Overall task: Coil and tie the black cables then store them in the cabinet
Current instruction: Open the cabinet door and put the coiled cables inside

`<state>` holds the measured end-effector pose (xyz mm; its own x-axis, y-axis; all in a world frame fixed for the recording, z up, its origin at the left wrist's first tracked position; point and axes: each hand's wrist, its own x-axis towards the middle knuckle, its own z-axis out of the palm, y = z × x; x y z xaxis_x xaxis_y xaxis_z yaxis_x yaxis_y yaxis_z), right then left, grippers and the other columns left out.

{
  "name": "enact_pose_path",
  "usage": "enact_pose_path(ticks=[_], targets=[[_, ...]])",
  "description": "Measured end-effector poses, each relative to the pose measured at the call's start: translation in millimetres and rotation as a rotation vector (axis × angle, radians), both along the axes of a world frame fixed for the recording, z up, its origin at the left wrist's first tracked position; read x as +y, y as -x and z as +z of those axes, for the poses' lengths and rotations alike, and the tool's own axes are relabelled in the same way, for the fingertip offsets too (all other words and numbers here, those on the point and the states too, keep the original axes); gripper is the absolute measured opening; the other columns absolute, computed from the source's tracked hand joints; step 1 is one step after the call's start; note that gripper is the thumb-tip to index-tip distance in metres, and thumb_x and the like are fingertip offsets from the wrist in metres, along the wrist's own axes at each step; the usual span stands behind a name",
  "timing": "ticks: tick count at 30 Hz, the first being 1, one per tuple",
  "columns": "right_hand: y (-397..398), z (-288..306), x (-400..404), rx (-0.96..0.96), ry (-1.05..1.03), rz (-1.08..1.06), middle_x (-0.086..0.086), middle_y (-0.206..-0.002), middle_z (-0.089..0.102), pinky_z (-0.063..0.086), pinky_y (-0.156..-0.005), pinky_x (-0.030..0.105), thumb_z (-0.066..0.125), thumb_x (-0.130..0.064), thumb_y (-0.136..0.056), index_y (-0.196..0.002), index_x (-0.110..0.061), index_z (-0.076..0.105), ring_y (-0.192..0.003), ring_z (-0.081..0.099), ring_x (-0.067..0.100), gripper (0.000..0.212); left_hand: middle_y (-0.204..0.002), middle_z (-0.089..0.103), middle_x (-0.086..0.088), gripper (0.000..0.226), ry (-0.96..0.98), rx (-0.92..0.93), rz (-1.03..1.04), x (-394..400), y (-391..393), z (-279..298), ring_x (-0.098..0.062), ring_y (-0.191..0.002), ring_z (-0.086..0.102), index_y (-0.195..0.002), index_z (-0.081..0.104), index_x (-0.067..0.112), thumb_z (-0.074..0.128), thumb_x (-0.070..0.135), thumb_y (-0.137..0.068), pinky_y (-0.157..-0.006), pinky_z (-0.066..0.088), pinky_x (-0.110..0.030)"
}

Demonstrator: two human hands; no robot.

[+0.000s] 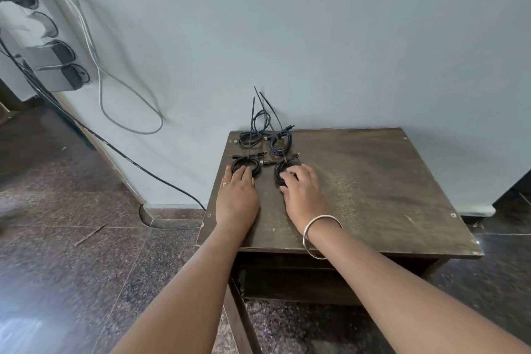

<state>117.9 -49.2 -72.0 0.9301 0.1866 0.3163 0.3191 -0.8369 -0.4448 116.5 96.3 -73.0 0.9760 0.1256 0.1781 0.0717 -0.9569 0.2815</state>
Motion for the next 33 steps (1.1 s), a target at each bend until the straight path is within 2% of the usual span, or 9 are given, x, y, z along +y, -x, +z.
enact_pose_path(ticks=[5,9,13,18,21,23,26,30,33], targets=[[13.5,6.0,-4.1,-0.016,0.078,-0.033,0.001,-0.121,0.057,0.043,-0.09,0.031,0.043,-0.014,-0.097,-0.118,-0.016,0.061,-0.122,0.038,0.022,0.028,-0.152,0.036,0.001,0.049,0.013,0.07,0.026,-4.5,17.5,7.9,-0.026,-0.146,0.015,-0.145,0.035,0.019,0.028,0.006,-0.098,-0.113,0.029,-0.038],[34.6,10.8,-10.7,-0.02,0.121,-0.053,0.002,-0.119,0.058,0.044,-0.083,0.03,0.042,-0.013,-0.097,-0.117,-0.014,0.06,-0.116,0.045,0.022,0.027,-0.152,0.036,0.006,0.06,-0.064,0.098,0.034,-11.2,45.4,15.6,-0.022,-0.146,0.018,-0.145,0.033,0.025,0.028,-0.004,-0.093,-0.098,0.043,-0.035],[62.3,18.6,-19.2,-0.04,0.187,-0.052,0.008,-0.109,0.06,0.046,-0.073,0.031,0.048,-0.008,-0.093,-0.109,-0.009,0.062,-0.104,0.054,0.025,0.022,-0.15,0.038,0.007,0.068,-0.118,0.141,0.017,-19.4,76.9,18.0,-0.021,-0.145,0.021,-0.146,0.03,0.026,0.031,-0.01,-0.089,-0.089,0.049,-0.031],[100.8,34.5,-27.1,-0.037,0.359,-0.045,0.008,-0.078,0.063,0.048,-0.051,0.028,0.073,-0.004,-0.07,-0.08,-0.01,0.067,-0.067,0.062,0.022,0.013,-0.147,0.042,0.001,0.065,-0.192,0.181,-0.044,-36.5,114.1,19.2,-0.026,-0.144,0.022,-0.147,0.025,0.017,0.039,-0.007,-0.089,-0.083,0.052,-0.033],[120.2,41.7,-31.6,-0.072,0.496,-0.048,0.007,-0.067,0.061,0.042,-0.039,0.023,0.081,-0.006,-0.052,-0.068,-0.011,0.066,-0.05,0.058,0.019,0.022,-0.142,0.046,-0.005,0.055,-0.269,0.17,-0.065,-45.3,136.0,22.4,-0.031,-0.144,0.023,-0.144,0.026,0.011,0.041,0.002,-0.092,-0.097,0.046,-0.038],[131.5,44.7,-35.6,-0.08,0.567,-0.04,0.008,-0.069,0.062,0.043,-0.04,0.025,0.08,-0.007,-0.055,-0.07,-0.011,0.067,-0.049,0.057,0.019,0.021,-0.139,0.047,-0.007,0.048,-0.335,0.147,-0.075,-50.3,148.7,25.2,-0.033,-0.145,0.018,-0.139,0.032,0.011,0.043,0.005,-0.093,-0.113,0.026,-0.05],[148.9,45.9,-43.0,-0.063,0.557,-0.046,0.008,-0.074,0.063,0.045,-0.04,0.026,0.078,-0.005,-0.06,-0.076,-0.01,0.067,-0.054,0.06,0.02,0.02,-0.132,0.053,-0.006,0.04,-0.345,0.086,-0.105,-58.6,166.5,28.3,-0.03,-0.146,0.012,-0.13,0.041,0.013,0.041,0.004,-0.092,-0.115,0.005,-0.056],[170.3,40.7,-55.9,-0.085,0.51,-0.051,0.007,-0.075,0.064,0.046,-0.037,0.025,0.083,-0.006,-0.054,-0.076,-0.01,0.068,-0.061,0.065,0.02,0.027,-0.12,0.063,0.0,0.034,-0.252,0.016,-0.148,-68.6,189.7,30.0,-0.022,-0.14,0.031,-0.121,0.052,0.018,0.041,0.008,-0.09,-0.11,0.019,-0.039],[183.2,29.7,-67.4,-0.113,0.443,-0.052,0.003,-0.076,0.065,0.047,-0.04,0.022,0.086,-0.013,-0.057,-0.076,-0.014,0.068,-0.07,0.068,0.016,0.026,-0.105,0.067,0.004,0.029,-0.198,0.04,-0.172,-75.4,202.5,29.4,-0.019,-0.113,0.055,-0.111,0.054,0.021,0.042,0.009,-0.088,-0.097,0.032,-0.033]])
